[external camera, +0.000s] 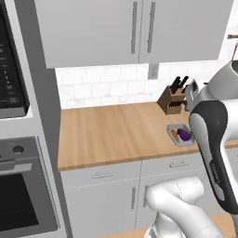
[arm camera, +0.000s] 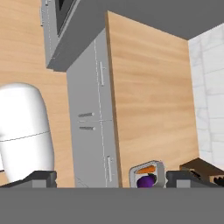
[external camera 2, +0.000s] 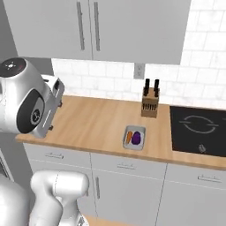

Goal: Take the meat container that has the shrimp and place it on the second highest rack of the freezer. Then take the vegetable container that has the eggplant and carrot and place it on the highest rack of the freezer.

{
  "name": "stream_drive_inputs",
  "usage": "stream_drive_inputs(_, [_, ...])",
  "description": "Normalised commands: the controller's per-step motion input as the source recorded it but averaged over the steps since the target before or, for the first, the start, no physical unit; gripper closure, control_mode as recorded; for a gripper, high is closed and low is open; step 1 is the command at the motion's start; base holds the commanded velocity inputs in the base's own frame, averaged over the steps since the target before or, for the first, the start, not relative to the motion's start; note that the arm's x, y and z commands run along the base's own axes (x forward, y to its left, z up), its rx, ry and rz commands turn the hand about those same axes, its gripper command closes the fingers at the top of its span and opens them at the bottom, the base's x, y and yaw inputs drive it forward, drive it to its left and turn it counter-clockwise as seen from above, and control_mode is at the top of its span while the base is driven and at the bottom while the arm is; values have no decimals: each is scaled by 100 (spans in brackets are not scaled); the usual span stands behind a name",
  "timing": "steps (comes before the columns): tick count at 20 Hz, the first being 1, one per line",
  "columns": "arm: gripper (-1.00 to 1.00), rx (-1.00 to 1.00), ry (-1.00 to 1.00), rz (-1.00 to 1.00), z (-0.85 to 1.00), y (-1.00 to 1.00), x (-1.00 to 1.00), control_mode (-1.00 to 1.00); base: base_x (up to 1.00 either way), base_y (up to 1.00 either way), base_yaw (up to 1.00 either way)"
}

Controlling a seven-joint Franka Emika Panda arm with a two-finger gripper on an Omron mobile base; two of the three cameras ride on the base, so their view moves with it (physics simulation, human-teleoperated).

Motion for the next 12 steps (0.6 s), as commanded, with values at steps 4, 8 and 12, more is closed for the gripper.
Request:
stream_drive_inputs(4, [-100,0,0,0,0,0,0,100,38,-17,0])
stream_drive_inputs(8, [-100,0,0,0,0,0,0,100,48,-16,-3])
stream_drive_inputs(12, [-100,0,0,0,0,0,0,100,46,-19,-15])
